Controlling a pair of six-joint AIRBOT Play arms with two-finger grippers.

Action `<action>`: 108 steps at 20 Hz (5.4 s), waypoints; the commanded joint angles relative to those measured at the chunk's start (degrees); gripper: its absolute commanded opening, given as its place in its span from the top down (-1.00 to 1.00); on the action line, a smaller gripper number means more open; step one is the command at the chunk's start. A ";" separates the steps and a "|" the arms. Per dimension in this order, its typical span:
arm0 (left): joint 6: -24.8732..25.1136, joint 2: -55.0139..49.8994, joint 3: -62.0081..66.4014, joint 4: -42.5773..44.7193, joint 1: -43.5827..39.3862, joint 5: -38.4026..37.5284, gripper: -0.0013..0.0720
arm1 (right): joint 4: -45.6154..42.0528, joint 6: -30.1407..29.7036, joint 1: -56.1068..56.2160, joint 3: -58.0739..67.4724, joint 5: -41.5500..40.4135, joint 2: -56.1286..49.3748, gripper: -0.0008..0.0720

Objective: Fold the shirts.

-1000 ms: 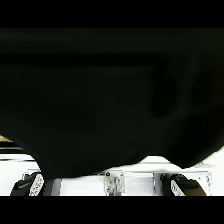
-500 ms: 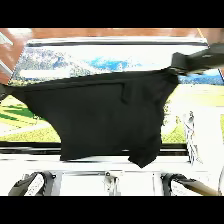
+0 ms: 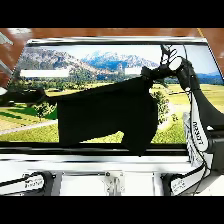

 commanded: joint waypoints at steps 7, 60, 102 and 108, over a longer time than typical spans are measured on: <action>0.04 -5.27 10.36 5.03 8.11 -25.73 -0.56 | -11.76 -5.79 -6.29 4.13 23.61 4.85 -0.91; 12.74 23.30 -17.22 -12.50 9.81 -12.09 0.87 | -1.05 -17.14 -9.22 -27.21 9.68 29.64 0.81; 9.46 -1.09 6.27 5.73 -1.27 9.33 0.86 | -3.32 -15.04 0.83 -12.52 -21.05 5.33 0.81; 9.46 -7.15 6.27 5.75 -4.20 24.26 0.86 | -3.26 -13.86 0.79 -12.52 -31.74 0.72 0.81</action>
